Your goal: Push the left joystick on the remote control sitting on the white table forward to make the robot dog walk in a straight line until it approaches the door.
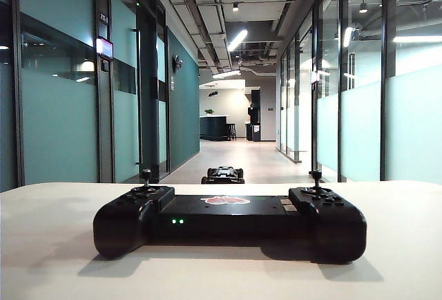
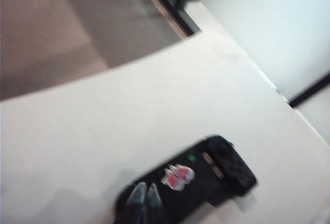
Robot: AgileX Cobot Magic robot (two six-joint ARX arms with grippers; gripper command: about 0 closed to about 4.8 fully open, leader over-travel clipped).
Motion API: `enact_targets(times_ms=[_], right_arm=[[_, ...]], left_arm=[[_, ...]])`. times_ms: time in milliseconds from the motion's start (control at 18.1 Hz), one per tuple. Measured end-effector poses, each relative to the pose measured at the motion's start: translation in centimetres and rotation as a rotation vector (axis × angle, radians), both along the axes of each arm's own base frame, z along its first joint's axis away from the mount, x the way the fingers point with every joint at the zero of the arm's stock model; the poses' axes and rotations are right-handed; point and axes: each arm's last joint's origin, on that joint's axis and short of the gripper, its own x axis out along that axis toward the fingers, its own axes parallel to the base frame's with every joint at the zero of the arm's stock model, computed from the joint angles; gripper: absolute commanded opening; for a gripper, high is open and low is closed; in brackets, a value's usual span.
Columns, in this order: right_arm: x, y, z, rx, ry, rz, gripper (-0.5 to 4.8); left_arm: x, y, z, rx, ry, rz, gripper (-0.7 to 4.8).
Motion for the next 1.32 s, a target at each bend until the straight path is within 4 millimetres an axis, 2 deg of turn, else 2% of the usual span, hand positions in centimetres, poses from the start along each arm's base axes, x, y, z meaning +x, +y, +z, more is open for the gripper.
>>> enact_targets(times_ms=[166,331,442,718,773,828,938,1325], right_arm=[[0.3,1.5,-1.2,-0.055,0.110,0.037,-0.05],[0.3,2.8,-2.5,-0.094,0.201,0.073,-0.05],[0.4,3.1,-3.1,-0.078,0.276,0.080,-0.05],[1.0,4.3,-5.0,-0.075,0.460,0.127,0.05],[1.0,4.4,-5.5,-0.100,0.498,0.126,0.59],[1.1,4.5,-6.0,-0.127,0.532,0.121,1.93],[1.3,4.5,-6.6,-0.159,0.574,0.111,3.82],[2.5,5.6,-9.0,-0.227,0.667,0.066,3.77]], left_arm=[[0.0,-0.4,0.1,0.023,0.027,-0.007,-0.05],[0.2,-1.5,0.3,0.132,0.040,-0.049,-0.05],[0.6,-2.4,0.5,0.155,0.044,-0.073,-0.05],[1.2,-2.6,0.2,0.163,0.075,-0.076,-0.05],[1.2,-2.7,0.2,0.161,0.075,-0.081,-0.05],[1.2,-2.7,0.2,0.159,0.075,-0.082,-0.05],[1.1,-2.7,0.2,0.151,0.078,-0.094,-0.05],[1.1,-2.7,0.2,0.141,0.082,-0.110,-0.05]])
